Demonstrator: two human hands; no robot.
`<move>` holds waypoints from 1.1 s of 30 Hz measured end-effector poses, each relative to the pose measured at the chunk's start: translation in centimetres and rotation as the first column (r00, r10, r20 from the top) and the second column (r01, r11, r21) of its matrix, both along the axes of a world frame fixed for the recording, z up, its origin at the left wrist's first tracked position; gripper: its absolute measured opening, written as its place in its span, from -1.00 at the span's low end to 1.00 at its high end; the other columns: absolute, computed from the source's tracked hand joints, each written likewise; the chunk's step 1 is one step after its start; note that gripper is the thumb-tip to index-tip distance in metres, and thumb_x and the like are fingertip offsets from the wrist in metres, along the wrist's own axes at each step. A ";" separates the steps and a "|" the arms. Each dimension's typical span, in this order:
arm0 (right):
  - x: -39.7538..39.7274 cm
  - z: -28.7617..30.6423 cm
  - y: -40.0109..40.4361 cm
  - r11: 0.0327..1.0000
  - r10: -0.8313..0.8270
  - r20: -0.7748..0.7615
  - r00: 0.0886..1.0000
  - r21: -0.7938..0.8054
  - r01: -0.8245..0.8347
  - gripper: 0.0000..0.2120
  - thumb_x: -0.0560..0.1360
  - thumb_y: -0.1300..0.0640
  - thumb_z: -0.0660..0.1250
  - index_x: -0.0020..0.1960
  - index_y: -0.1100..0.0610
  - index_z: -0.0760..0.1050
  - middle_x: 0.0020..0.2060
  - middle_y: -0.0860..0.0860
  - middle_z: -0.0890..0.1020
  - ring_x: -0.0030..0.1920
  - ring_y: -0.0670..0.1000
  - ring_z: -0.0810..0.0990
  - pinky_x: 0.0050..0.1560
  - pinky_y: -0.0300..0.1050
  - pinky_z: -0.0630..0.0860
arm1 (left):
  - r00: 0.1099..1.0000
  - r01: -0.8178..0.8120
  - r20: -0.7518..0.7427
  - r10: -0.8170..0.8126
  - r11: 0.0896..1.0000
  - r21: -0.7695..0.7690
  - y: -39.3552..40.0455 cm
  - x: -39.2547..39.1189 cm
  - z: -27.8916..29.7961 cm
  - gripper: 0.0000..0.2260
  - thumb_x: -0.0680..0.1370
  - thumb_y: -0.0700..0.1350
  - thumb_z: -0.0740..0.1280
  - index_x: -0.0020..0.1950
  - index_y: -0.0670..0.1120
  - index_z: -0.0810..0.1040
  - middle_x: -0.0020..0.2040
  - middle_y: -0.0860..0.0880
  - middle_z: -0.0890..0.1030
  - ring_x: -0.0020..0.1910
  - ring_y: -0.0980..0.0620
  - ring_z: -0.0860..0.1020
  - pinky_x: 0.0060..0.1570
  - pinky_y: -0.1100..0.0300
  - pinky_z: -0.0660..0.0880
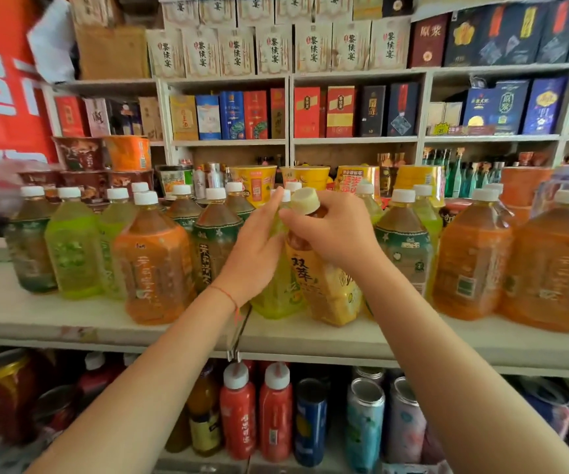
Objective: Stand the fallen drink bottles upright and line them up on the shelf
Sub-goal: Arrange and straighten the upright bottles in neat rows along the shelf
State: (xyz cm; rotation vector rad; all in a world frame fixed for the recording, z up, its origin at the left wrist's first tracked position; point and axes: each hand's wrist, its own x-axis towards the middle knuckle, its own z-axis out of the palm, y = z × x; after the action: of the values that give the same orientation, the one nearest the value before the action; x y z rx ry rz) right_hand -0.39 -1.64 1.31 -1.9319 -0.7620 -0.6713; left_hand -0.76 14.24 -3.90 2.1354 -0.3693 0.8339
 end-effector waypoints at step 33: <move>-10.6 -1.0 55.5 0.822 0.451 -0.271 0.851 0.498 -0.277 -0.46 0.22 -0.31 0.54 0.12 -0.17 0.52 0.03 -0.06 0.71 0.04 0.00 0.71 0.11 0.15 0.64 | 0.940 -0.212 0.220 0.261 0.951 -0.224 53.1 -15.5 0.3 -0.43 0.44 0.21 0.45 0.40 0.06 0.48 0.21 0.06 0.63 0.16 0.20 0.55 0.18 0.33 0.48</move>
State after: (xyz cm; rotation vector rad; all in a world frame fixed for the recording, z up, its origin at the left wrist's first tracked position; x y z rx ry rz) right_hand -10.96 53.89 0.29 -1.3738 -0.6452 -0.1875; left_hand -16.30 67.31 -3.57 1.9181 -0.1456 1.2306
